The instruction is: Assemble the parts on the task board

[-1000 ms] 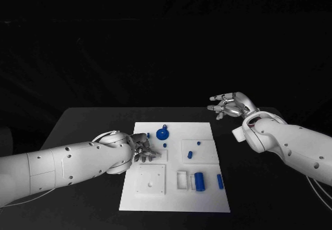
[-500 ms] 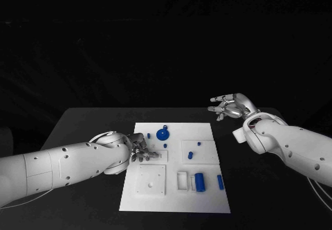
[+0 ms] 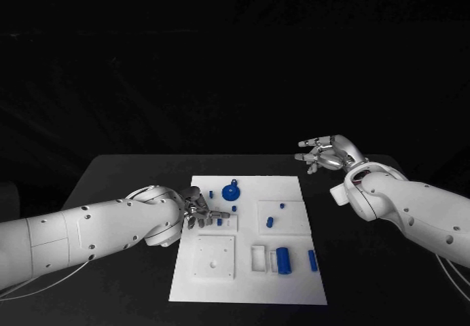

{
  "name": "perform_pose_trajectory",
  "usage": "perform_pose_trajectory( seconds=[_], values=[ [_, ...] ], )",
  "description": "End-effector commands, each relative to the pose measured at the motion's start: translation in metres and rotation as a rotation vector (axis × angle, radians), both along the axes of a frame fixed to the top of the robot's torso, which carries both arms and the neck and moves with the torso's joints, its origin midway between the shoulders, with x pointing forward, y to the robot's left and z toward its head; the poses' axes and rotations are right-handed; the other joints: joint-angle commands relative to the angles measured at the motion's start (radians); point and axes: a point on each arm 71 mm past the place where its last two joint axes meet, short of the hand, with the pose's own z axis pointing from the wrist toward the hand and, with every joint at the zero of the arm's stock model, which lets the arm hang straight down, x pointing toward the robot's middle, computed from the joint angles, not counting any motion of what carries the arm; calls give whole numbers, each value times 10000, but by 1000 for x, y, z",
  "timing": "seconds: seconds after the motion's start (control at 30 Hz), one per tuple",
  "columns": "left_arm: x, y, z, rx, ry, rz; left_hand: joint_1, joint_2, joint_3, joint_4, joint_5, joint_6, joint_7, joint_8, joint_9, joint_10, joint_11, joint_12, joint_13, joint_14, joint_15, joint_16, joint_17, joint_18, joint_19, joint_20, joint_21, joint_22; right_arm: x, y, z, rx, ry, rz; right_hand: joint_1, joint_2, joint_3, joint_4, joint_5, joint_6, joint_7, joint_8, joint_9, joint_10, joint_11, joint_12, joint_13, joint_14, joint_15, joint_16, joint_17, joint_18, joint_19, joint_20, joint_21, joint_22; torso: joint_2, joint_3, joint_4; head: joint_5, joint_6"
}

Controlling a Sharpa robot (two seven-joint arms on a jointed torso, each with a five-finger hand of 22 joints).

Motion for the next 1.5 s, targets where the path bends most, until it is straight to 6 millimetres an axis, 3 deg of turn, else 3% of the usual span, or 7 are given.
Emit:
perform_pose_trajectory(
  seconds=[0.03, 0.17, 0.4, 0.6, 0.97, 1.17, 1.5],
  values=[
    [1, 0, 4, -807, 197, 257, -36, 93, 37, -9, 86, -112, 9, 5, -203, 491, 64, -128, 2, -96, 7, -99, -32, -149, 24, 31, -125, 100, 0, 1, 0, 25, -6, 151, -118, -11, 6, 53, 55, -51, 0, -31, -9, -76, -12, 12, -9, 2, 27, -47, -2, -62, 18, 73, 11, -8, 7, 9, -2, 20, 33],
    [10, 5, 16, -1135, 103, 524, 308, 511, 292, -53, 731, -496, 124, -38, -644, 475, 115, -473, -41, -188, 36, -275, -137, -149, 8, 54, -336, 75, 0, 1, 0, 24, -5, 143, -118, -11, 6, 53, 55, -51, 0, -31, -9, -76, -12, 12, -9, 2, 27, -47, -2, -62, 18, 73, 11, -8, 2, 20, -6, 31, 73],
    [31, 14, 38, -1103, 220, 684, 1449, 1836, -265, -1294, 3389, -1178, 326, -51, -2153, 422, 196, -1099, -30, -370, 129, -499, -426, -149, 22, 128, -780, 58, 0, 2, -1, 27, 8, 139, -118, -11, 6, 53, 55, -51, 0, -31, -9, -76, -12, 12, -9, 2, 27, -47, -2, -62, 18, 73, 11, -8, 10, 10, -36, 62, 156],
    [46, 18, 48, -746, 409, 710, 1521, 2248, -692, -1700, 3616, -1692, 536, -2, -3508, 413, 262, -1354, 82, -453, 195, -453, -612, -149, 110, 177, -1090, 139, 1, 3, -1, 36, 19, 162, -110, -8, 13, 70, 68, -42, -1, -30, -8, -73, -15, 14, -12, 8, 24, -47, -3, -62, 28, 71, 11, -29, 28, 7, -43, 55, 185],
    [67, 19, 53, 456, 821, 471, 1430, 2280, -876, -1647, 3477, -2041, 661, 13, -3887, 303, 360, -1539, 131, -654, 272, -383, -715, -149, 51, 247, -1290, 170, 1, 5, -1, 51, 20, 183, -110, -8, 13, 70, 68, -42, -1, -30, -8, -73, -15, 14, -12, 8, 24, -47, -3, -62, 28, 71, 11, -29, 47, -9, -44, 27, 189],
    [75, 20, 54, 1094, 841, 426, 1457, 2290, -930, -1718, 3512, -2532, 577, 1046, -2949, 128, 335, -1445, 315, -824, 276, -171, -798, -149, 5, 263, -1338, 190, 1, 6, -1, 59, 19, 200, -105, -19, 32, 75, 93, -41, -2, -30, -8, -70, -16, 14, -16, 8, 24, -48, -3, -63, 27, 70, 14, -39, 43, -9, -42, 36, 181],
    [86, 21, 55, 1280, 606, 642, 1357, 2154, -873, -1319, 3459, -3805, 384, 3455, 251, -256, 243, -858, 748, -953, 247, 215, -958, -149, -48, 249, -1215, 198, 2, 8, -1, 74, 10, 230, -105, -19, 32, 75, 93, -41, -2, -30, -8, -70, -16, 14, -16, 8, 24, -48, -3, -63, 27, 70, 14, -39, 49, -12, -55, -1, 160]
  ],
)
